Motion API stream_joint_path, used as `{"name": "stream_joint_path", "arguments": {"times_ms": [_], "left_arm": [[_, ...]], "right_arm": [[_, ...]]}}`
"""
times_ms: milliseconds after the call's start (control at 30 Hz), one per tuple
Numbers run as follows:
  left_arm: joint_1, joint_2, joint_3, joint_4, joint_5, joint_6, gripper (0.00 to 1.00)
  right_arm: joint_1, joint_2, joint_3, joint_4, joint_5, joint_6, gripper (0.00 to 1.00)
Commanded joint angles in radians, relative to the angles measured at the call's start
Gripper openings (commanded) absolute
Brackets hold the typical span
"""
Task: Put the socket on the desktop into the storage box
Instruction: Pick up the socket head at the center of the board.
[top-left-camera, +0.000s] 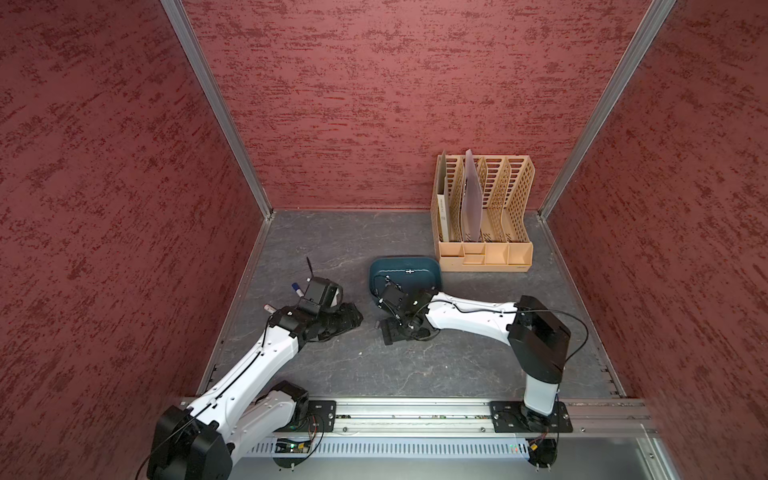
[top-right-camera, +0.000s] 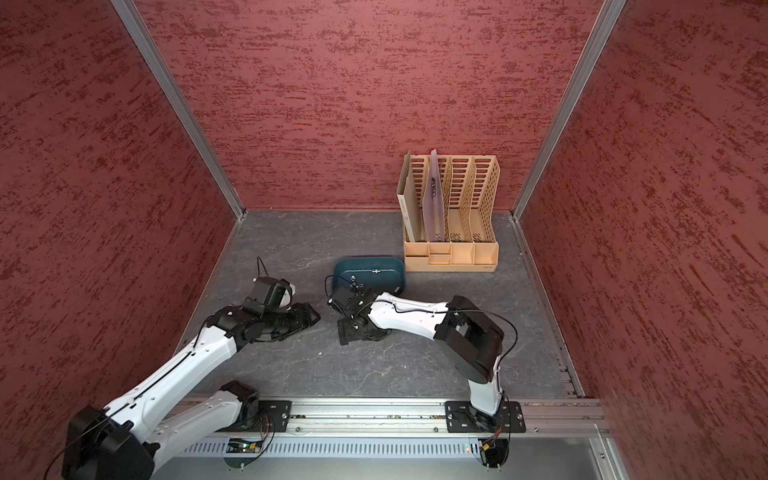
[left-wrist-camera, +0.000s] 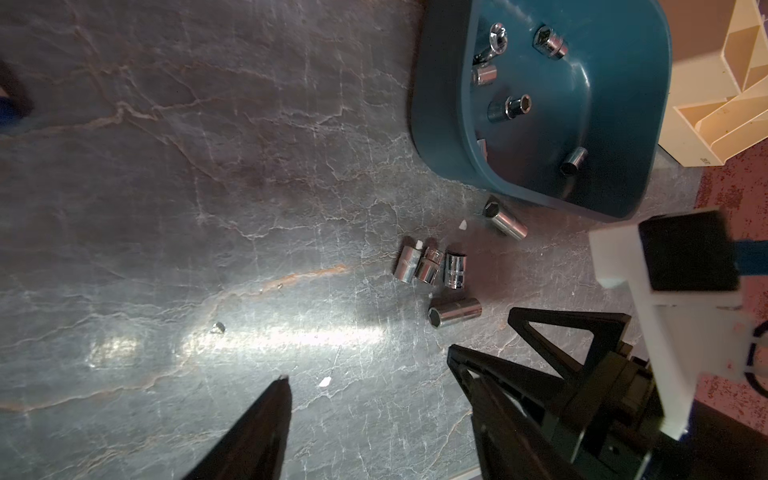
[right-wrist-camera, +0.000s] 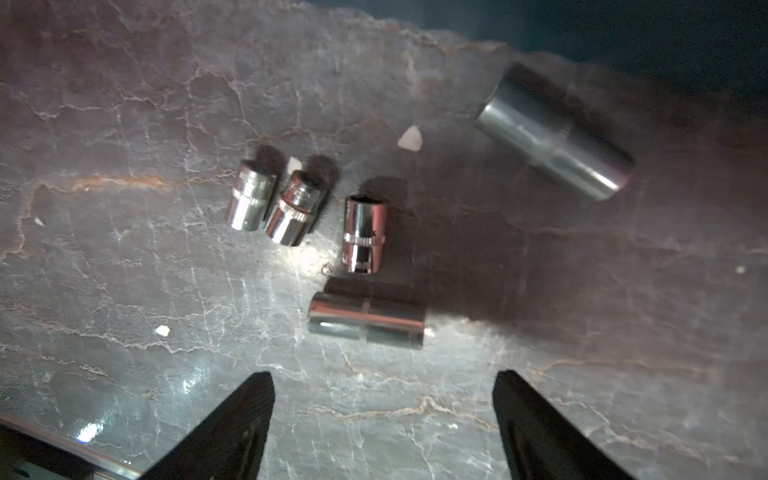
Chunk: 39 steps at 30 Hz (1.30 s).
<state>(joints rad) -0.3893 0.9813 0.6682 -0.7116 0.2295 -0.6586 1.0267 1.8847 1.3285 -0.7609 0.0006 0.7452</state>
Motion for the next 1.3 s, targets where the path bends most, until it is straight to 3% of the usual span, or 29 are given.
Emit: {"name": "stream_joint_path", "arguments": {"times_ms": [0, 300, 733, 1067, 1200, 1267], "left_arm": [[0.01, -0.015, -0.012, -0.006, 0.007, -0.006, 0.71], [0.023, -0.019, -0.011, -0.013, 0.003, -0.006, 0.71], [0.041, -0.023, -0.019, -0.022, 0.003, 0.0, 0.71], [0.046, -0.025, -0.029, -0.017, 0.008, -0.003, 0.71], [0.047, -0.027, -0.031, -0.017, 0.008, -0.004, 0.71], [0.047, -0.027, -0.031, -0.016, 0.008, -0.005, 0.71]], "right_arm": [[0.011, 0.029, 0.041, -0.024, 0.018, 0.004, 0.88], [0.011, 0.092, 0.087, -0.057, 0.025, 0.01, 0.85], [0.011, 0.136, 0.095, -0.033, 0.009, 0.026, 0.69], [0.011, 0.137, 0.088, -0.031, -0.001, 0.017, 0.64], [0.011, 0.136, 0.086, -0.029, -0.012, 0.007, 0.52], [0.011, 0.134, 0.08, -0.026, -0.016, 0.006, 0.51]]}}
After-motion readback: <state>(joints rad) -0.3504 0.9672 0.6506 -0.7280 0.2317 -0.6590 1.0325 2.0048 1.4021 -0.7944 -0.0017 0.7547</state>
